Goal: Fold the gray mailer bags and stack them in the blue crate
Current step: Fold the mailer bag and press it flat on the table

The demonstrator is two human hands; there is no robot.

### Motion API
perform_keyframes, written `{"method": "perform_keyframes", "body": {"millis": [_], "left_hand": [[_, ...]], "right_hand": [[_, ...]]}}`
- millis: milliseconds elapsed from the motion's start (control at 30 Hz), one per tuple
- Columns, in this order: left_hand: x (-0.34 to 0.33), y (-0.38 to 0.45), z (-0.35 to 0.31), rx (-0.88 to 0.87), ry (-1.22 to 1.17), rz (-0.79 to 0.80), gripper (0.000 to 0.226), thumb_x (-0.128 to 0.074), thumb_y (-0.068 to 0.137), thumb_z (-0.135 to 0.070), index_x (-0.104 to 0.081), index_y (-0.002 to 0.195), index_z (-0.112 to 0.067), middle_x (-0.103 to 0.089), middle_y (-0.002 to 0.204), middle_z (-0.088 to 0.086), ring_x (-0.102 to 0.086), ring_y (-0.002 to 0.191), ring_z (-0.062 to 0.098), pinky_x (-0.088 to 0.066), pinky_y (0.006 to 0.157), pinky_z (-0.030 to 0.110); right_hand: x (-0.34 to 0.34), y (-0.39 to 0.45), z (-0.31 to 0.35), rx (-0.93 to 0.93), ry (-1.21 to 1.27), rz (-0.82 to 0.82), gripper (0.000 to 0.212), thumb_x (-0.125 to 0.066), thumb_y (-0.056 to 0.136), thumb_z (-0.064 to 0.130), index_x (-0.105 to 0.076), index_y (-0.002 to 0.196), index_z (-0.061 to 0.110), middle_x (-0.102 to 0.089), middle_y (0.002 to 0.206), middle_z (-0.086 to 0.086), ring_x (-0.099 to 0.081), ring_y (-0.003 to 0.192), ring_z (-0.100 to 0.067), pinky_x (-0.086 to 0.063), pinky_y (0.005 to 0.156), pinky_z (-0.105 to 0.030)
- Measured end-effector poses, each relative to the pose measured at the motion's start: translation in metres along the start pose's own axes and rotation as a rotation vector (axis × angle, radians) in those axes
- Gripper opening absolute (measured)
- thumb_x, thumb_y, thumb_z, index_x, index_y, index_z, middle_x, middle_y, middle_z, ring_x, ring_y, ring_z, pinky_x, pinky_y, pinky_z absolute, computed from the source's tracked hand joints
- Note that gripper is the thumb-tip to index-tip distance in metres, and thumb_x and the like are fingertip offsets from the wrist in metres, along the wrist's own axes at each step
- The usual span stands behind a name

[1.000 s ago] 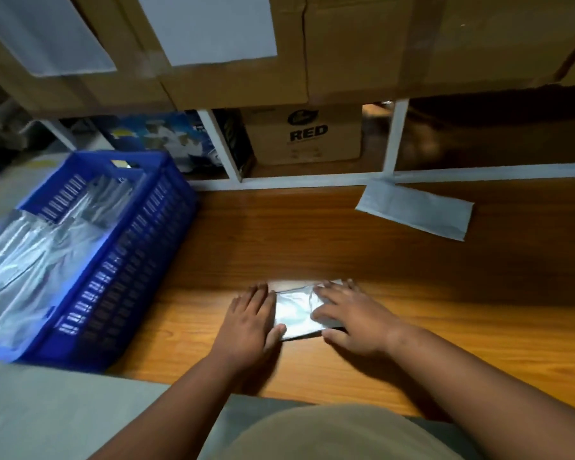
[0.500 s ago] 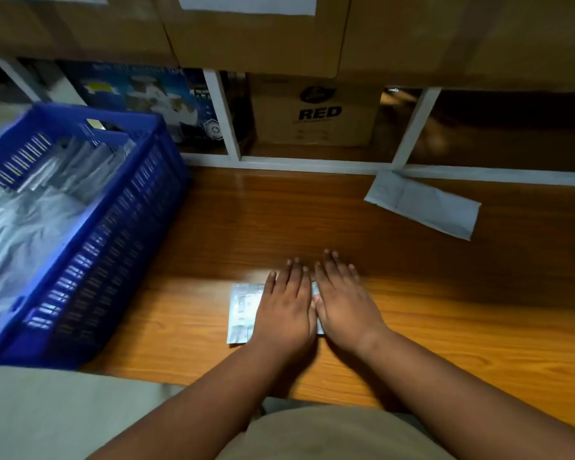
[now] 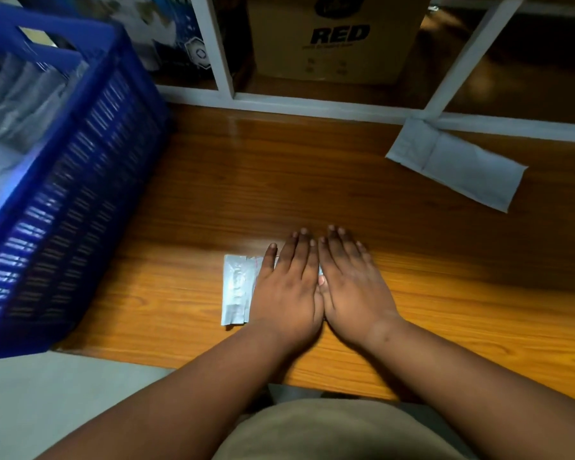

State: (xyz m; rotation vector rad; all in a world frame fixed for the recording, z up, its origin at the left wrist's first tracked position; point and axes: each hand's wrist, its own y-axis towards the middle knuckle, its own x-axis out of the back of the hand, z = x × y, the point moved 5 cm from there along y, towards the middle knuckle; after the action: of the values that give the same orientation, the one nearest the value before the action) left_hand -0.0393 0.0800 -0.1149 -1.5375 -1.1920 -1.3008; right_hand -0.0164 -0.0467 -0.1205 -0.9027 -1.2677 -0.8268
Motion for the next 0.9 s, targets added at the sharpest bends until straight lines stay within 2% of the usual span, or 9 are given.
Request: {"method": "perform_keyframes", "body": {"millis": [233, 400, 467, 533, 633, 733, 833, 900], "left_hand": [[0.003, 0.000, 0.000, 0.017, -0.007, 0.073, 0.072, -0.038, 0.104, -0.041, -0.028, 0.167, -0.009, -0.024, 0.174, 0.014, -0.013, 0.164, 0.029, -0.017, 0.128, 0.056], [0.022, -0.001, 0.007, 0.033, -0.019, 0.101, 0.073, -0.045, 0.098, -0.045, -0.041, 0.161, -0.009, -0.038, 0.167, 0.018, -0.031, 0.157, 0.036, -0.023, 0.128, 0.055], [0.039, -0.009, 0.018, 0.061, 0.030, 0.086, 0.074, -0.043, 0.098, -0.052, -0.041, 0.162, -0.014, -0.034, 0.169, 0.019, -0.027, 0.158, 0.040, -0.018, 0.127, 0.060], [0.052, -0.020, 0.031, 0.099, 0.081, 0.080, 0.080, -0.037, 0.098, -0.060, -0.029, 0.167, -0.021, -0.017, 0.175, 0.016, -0.011, 0.162, 0.040, -0.010, 0.127, 0.064], [0.059, -0.032, 0.047, 0.150, 0.096, 0.084, 0.083, -0.028, 0.099, -0.062, -0.016, 0.170, -0.020, -0.001, 0.178, 0.015, 0.003, 0.164, 0.034, -0.004, 0.130, 0.060], [0.056, -0.040, 0.057, 0.160, 0.078, 0.103, 0.080, -0.024, 0.102, -0.057, -0.014, 0.170, -0.016, -0.004, 0.177, 0.015, -0.001, 0.164, 0.032, -0.006, 0.131, 0.055], [0.042, -0.042, 0.066, 0.139, 0.063, 0.124, 0.075, -0.020, 0.107, -0.051, -0.014, 0.169, -0.010, -0.010, 0.177, 0.016, -0.007, 0.164, 0.031, -0.009, 0.132, 0.050], [0.030, -0.044, 0.070, 0.131, 0.041, 0.130, 0.071, -0.021, 0.110, -0.047, -0.021, 0.168, -0.007, -0.017, 0.175, 0.018, -0.013, 0.163, 0.032, -0.013, 0.132, 0.049]], "right_hand": [[0.003, 0.000, 0.000, -0.044, 0.037, 0.075, 0.072, -0.033, 0.103, 0.043, -0.025, 0.169, 0.016, -0.015, 0.178, -0.010, -0.009, 0.165, -0.027, -0.018, 0.132, -0.051], [0.019, 0.002, 0.002, -0.061, 0.058, 0.136, 0.075, -0.016, 0.102, 0.054, -0.020, 0.170, 0.023, -0.006, 0.179, -0.005, -0.008, 0.165, -0.027, -0.008, 0.132, -0.054], [0.035, 0.004, 0.006, -0.097, 0.070, 0.106, 0.075, -0.014, 0.102, 0.065, -0.019, 0.169, 0.032, -0.006, 0.179, -0.004, -0.005, 0.165, -0.028, 0.000, 0.130, -0.060], [0.051, 0.004, 0.015, -0.085, 0.076, 0.061, 0.080, -0.010, 0.100, 0.072, -0.013, 0.170, 0.035, 0.002, 0.179, -0.005, 0.000, 0.165, -0.028, 0.006, 0.129, -0.061], [0.059, 0.008, 0.033, -0.009, 0.075, 0.043, 0.081, -0.013, 0.102, 0.072, -0.008, 0.171, 0.031, 0.008, 0.179, -0.007, 0.004, 0.165, -0.027, 0.003, 0.132, -0.056], [0.049, 0.014, 0.051, 0.038, 0.098, 0.049, 0.077, -0.021, 0.105, 0.064, -0.010, 0.171, 0.026, 0.006, 0.178, -0.007, 0.003, 0.165, -0.027, 0.001, 0.132, -0.053], [0.030, 0.018, 0.066, 0.085, 0.097, 0.047, 0.075, -0.020, 0.106, 0.053, -0.024, 0.169, 0.013, -0.012, 0.177, -0.013, -0.013, 0.164, -0.029, -0.005, 0.132, -0.047], [0.017, 0.019, 0.074, 0.106, 0.087, 0.060, 0.073, -0.019, 0.106, 0.047, -0.027, 0.168, 0.010, -0.018, 0.177, -0.014, -0.016, 0.164, -0.030, -0.004, 0.131, -0.045]]}}
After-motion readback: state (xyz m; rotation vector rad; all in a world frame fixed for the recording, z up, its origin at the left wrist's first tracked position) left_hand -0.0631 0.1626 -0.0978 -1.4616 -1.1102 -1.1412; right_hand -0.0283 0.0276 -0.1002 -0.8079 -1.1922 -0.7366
